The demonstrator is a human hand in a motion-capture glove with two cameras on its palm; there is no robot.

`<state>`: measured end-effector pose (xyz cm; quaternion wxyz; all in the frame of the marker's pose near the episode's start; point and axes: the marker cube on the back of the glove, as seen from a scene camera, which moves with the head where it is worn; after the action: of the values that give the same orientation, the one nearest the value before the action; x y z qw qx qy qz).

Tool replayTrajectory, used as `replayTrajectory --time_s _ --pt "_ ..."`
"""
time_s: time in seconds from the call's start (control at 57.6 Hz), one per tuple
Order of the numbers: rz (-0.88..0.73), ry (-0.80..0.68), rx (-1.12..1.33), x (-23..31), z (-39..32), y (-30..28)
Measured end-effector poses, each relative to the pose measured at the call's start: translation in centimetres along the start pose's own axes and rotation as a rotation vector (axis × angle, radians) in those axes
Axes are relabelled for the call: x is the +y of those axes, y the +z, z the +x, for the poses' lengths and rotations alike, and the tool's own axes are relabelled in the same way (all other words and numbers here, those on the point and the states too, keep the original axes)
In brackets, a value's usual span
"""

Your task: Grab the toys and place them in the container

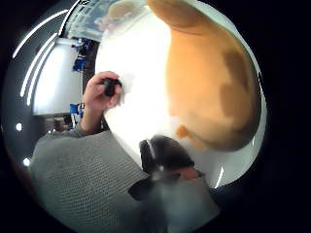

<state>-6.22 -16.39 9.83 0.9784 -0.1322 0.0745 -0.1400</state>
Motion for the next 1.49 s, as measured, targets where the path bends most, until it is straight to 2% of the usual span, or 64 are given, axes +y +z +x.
replayTrajectory --time_s 0.139,0.33,0.399,0.538,0.608,0.746,0.903,1.007,1.128,1.354,1.493 --pt "-0.043 0.037 -0.007 -1.0 -0.2 2.2" --pt "0.114 0.038 -0.021 -2.0 -0.6 1.2" --pt "0.163 -0.005 -0.065 -2.4 -1.1 -1.8" --pt "0.394 -0.084 -0.063 -4.7 -2.5 -12.8" --pt "0.44 -0.132 -0.06 -6.7 -3.2 -16.3" --pt "0.401 -0.195 -0.211 -13.7 -4.5 -20.6" --pt "0.398 -0.142 -0.298 -25.7 -7.6 -22.9" --pt "0.341 -0.051 -0.233 -34.3 -10.7 -21.6" --pt "0.24 -0.064 -0.074 -41.3 -13.5 -18.1" --pt "0.185 -0.043 -0.012 -44.4 -14.6 -15.9" --pt "0.09 0.034 -0.001 -44.8 -13.2 -15.1"
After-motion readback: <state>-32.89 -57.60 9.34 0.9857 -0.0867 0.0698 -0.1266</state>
